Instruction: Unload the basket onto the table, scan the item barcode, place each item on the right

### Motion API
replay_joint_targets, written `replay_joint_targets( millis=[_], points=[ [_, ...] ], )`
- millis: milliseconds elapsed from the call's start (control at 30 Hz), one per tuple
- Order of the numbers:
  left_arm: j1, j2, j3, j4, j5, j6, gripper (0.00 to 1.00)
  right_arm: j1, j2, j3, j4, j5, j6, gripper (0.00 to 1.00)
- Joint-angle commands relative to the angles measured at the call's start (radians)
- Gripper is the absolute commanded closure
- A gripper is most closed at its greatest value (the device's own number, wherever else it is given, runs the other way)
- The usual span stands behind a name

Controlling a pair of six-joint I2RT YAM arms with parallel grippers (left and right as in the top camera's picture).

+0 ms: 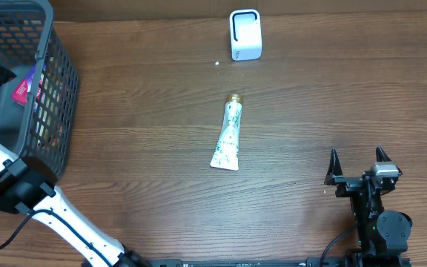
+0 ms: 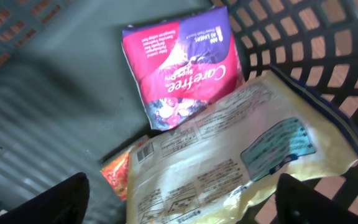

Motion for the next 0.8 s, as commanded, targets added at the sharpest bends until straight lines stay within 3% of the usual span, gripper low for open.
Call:
replay_joint_targets(
  millis=[0, 133, 333, 467, 600, 767],
  points=[
    [-0.008, -0.006, -0.073, -0.003, 0.036, 0.078, 0.15, 0.004, -0.01, -0.011, 0.006, 0.005, -0.004, 0.0],
    [-0.004, -0.006, -0.21, 0.006, 0.04, 0.133, 0.18, 0.004, -0.01, -0.011, 0.006, 0.005, -0.004, 0.0],
    [0.008, -0.006, -0.312, -0.003, 0.187, 0.31, 0.2, 0.004, -0.01, -0.011, 0.006, 0.005, -0.004, 0.0],
    [0.007, -0.006, -0.333, -0.003, 0.187, 0.323, 0.27, 0.004, -0.01, -0.011, 0.006, 0.005, -0.004, 0.0],
    [0.003, -0.006, -0.372, -0.003, 0.183, 0.325, 0.2, 0.004, -0.01, -0.011, 0.006, 0.005, -0.004, 0.0],
    [0.01, -0.006, -0.417, -0.003, 0.179, 0.324, 0.21, 0.004, -0.01, -0.011, 0.006, 0.005, -0.004, 0.0]
  ],
)
